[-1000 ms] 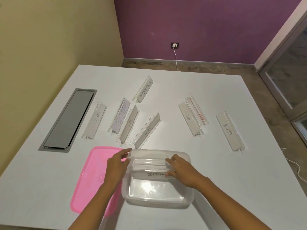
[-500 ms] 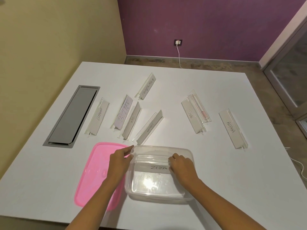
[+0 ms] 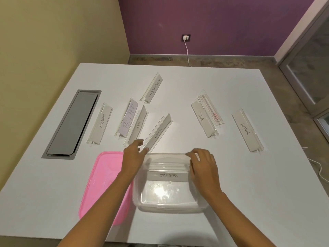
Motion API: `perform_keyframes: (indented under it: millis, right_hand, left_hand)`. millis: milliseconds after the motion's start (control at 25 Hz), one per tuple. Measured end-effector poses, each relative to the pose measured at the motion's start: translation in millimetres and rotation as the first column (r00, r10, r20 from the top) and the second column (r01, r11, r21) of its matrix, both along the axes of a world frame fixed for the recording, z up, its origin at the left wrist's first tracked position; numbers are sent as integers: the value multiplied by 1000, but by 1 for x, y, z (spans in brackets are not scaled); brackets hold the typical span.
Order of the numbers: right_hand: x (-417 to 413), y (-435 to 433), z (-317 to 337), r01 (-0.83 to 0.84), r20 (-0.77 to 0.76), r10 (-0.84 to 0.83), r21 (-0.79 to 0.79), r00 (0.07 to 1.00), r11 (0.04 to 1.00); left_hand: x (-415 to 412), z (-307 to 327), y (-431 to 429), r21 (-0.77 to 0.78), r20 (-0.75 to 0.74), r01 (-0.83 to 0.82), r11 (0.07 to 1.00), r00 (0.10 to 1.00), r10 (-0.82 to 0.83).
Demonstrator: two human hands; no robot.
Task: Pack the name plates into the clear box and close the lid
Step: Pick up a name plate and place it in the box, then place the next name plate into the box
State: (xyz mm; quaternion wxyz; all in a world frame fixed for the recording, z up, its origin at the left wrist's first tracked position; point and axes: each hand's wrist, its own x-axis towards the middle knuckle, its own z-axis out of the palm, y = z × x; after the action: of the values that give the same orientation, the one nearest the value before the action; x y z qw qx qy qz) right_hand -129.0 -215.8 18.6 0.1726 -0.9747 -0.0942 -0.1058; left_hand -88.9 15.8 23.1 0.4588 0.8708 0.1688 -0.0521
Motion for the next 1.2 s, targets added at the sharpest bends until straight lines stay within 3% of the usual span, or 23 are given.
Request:
perform_keyframes:
  millis: [160, 280, 400, 520, 640, 760, 840, 960, 1080, 1200]
  right_hand:
    - [4, -8, -6, 191, -62, -189, 39, 980, 981]
    - [6, -10, -15, 172, -116, -166, 40, 979, 984]
    - [7, -13, -20, 151, -234, -131, 71, 963, 986]
    - [8, -15, -24, 143, -270, -117, 79, 956, 986]
    - [12, -11, -20, 158, -203, -137, 89, 969, 983]
    - [18, -1, -7, 180, -115, -155, 260, 981, 948]
    - [26, 8, 6, 168, -122, -125, 462, 985, 871]
    - [42, 22, 29, 222, -260, -46, 702, 964, 677]
    - [56, 30, 46, 335, -426, 97, 816, 900, 471]
    - [61, 27, 52, 333, -465, 263, 844, 845, 420]
  left_hand:
    - [45, -13, -14, 233, -101, 146, 961, 987, -125]
    - [66, -23, -15, 396, -241, 276, 876, 952, -191]
    - [75, -23, -13, 449, -275, 294, 844, 944, -183]
    - [79, -22, -4, 429, -199, 235, 872, 966, -163]
    - [77, -10, 2, 312, -117, 165, 936, 984, -134]
    - [66, 9, -3, -23, -102, -7, 1000, 995, 5]
    - [54, 22, -14, -244, -111, -93, 965, 992, 68]
    - [32, 38, -34, -468, -131, -105, 878, 990, 48]
    - [9, 49, -55, -614, -106, -52, 788, 994, -17]
    - [-8, 51, -68, -672, -116, -35, 740, 992, -59]
